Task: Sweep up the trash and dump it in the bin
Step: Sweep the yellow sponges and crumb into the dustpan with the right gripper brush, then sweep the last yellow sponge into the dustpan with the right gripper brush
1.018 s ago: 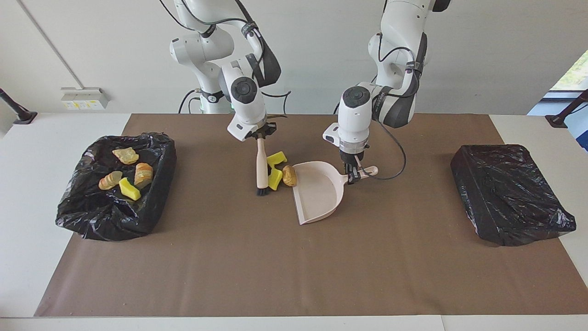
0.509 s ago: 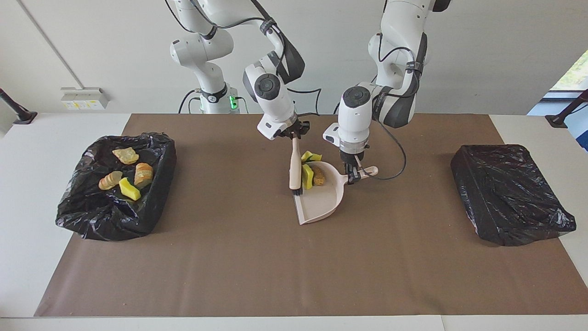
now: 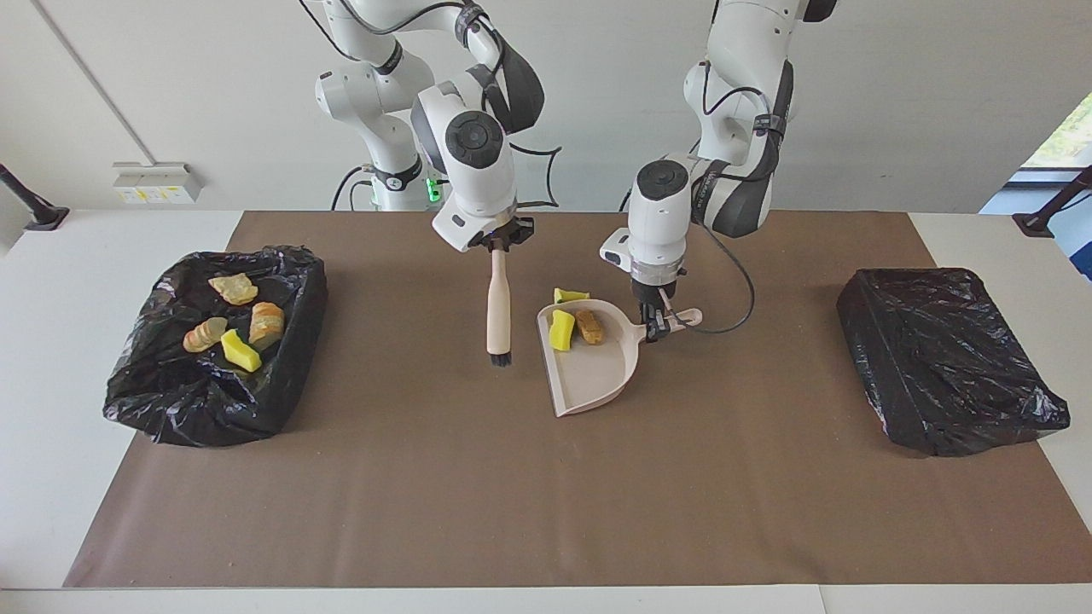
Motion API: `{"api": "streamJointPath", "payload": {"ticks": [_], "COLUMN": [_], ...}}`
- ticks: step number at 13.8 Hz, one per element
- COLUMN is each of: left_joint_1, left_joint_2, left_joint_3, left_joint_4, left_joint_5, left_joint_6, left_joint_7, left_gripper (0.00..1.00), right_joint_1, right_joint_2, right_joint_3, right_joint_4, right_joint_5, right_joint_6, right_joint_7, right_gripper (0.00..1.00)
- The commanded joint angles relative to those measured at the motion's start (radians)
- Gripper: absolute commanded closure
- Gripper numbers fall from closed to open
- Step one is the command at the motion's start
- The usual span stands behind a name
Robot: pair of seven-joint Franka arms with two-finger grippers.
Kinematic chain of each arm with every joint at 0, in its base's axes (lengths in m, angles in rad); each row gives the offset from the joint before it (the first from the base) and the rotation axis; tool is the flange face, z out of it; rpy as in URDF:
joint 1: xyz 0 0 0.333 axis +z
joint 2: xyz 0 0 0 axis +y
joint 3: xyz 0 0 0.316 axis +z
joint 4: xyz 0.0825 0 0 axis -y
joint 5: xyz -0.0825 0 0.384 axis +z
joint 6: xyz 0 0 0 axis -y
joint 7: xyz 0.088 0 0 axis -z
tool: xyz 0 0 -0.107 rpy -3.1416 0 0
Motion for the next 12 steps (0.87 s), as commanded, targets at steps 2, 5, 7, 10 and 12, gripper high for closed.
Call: {"api": "streamJointPath", "payload": {"ticks": [2, 5, 7, 10, 12], "left_joint_1": [0.061, 0.123, 0.144, 0.167, 0.213], "left_joint_2": [-0.023, -0.067, -0.113, -0.171, -0.219], "left_joint_3": [0.009, 0.011, 0.011, 0.011, 0.011], "left_joint_4": [0.022, 0.048, 0.038, -0.039, -0.126], "left_joint_5": [-0.005, -0.005, -0.005, -0.002, -0.002], "left_joint_6": [0.016, -0.003, -0.077, -0.130, -0.101], "left_joint_7": [0.067, 0.117, 0.130, 0.129, 0.127], "left_gripper": [1.00, 1.00, 1.00, 1.00, 1.00], "right_joint_1": [-0.039, -0.018, 0.052, 0.074, 0.140], "right_joint_2": [-0.074, -0.091, -0.160, -0.249, -0.234], "right_joint_3": [0.004, 0.012, 0.012, 0.014, 0.014], "right_joint_4": [-0.121, -0.134, -0.235, -0.411, -0.421], "right_joint_5": [-0.072, -0.093, 0.029, 0.182, 0.191], "right_joint_6": [-0.004, -0.009, 0.041, 0.230, 0.265], "right_joint_7": [-0.095, 0.043, 0.134, 0.161, 0.199], "right_gripper": [1.00, 1.00, 1.00, 1.00, 1.00]}}
